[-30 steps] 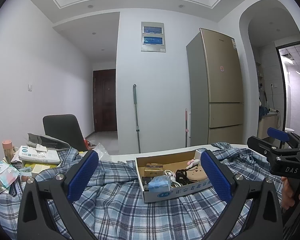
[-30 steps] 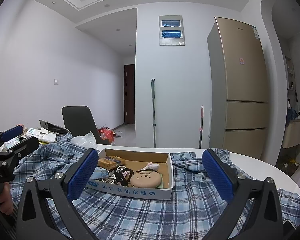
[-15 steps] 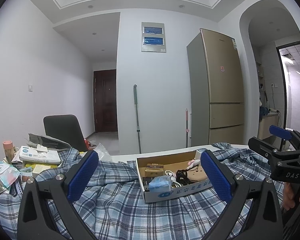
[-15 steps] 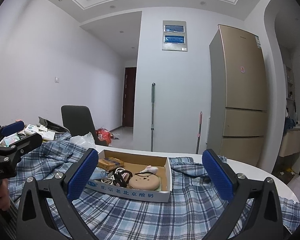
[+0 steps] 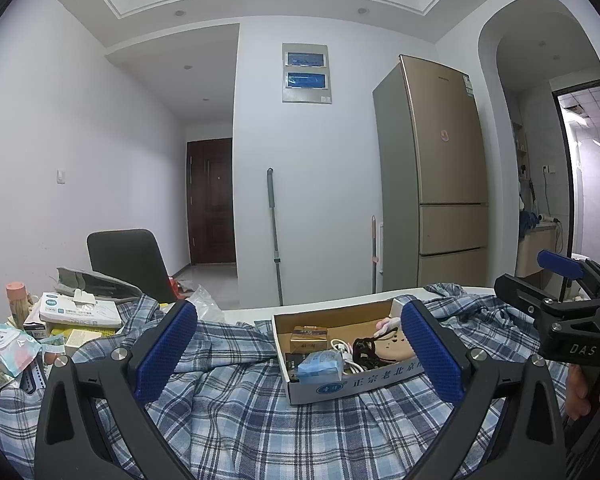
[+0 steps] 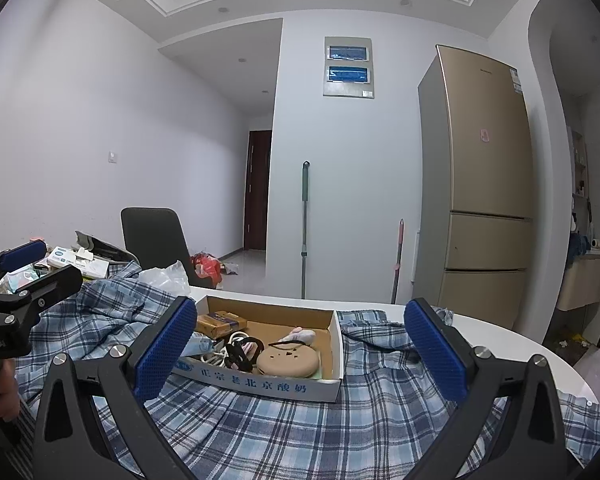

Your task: Organize soft objects

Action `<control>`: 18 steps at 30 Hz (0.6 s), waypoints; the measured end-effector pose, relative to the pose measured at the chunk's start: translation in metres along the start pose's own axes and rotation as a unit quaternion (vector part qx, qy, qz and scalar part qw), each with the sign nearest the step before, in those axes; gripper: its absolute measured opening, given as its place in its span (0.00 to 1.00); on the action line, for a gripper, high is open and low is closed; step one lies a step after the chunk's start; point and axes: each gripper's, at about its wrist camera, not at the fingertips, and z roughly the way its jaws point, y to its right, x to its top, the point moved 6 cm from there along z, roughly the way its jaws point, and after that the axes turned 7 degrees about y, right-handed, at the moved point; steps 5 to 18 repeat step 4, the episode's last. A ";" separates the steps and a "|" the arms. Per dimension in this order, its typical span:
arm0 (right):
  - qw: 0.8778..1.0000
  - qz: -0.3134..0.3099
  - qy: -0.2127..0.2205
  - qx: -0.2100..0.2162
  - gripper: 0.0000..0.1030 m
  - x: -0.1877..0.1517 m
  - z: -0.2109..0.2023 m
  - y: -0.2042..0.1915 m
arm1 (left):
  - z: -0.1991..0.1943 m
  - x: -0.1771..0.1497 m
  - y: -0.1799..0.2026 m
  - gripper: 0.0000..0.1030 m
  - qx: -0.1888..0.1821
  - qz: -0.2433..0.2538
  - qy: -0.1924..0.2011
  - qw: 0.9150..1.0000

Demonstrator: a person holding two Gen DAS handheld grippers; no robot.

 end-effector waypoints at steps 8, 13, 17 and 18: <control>1.000 0.000 0.000 0.000 1.00 0.000 0.000 0.000 | 0.000 -0.001 0.000 1.00 0.000 0.001 0.000 1.000; 1.000 0.000 0.000 0.000 1.00 0.000 0.000 0.000 | 0.000 -0.001 0.000 1.00 0.000 0.001 0.000 1.000; 1.000 0.000 0.000 0.000 1.00 0.000 0.000 0.000 | 0.000 -0.001 0.000 1.00 0.000 0.001 0.000 1.000; 1.000 0.000 0.000 0.000 1.00 0.000 0.000 0.000 | 0.000 -0.001 0.000 1.00 0.000 0.001 0.000 1.000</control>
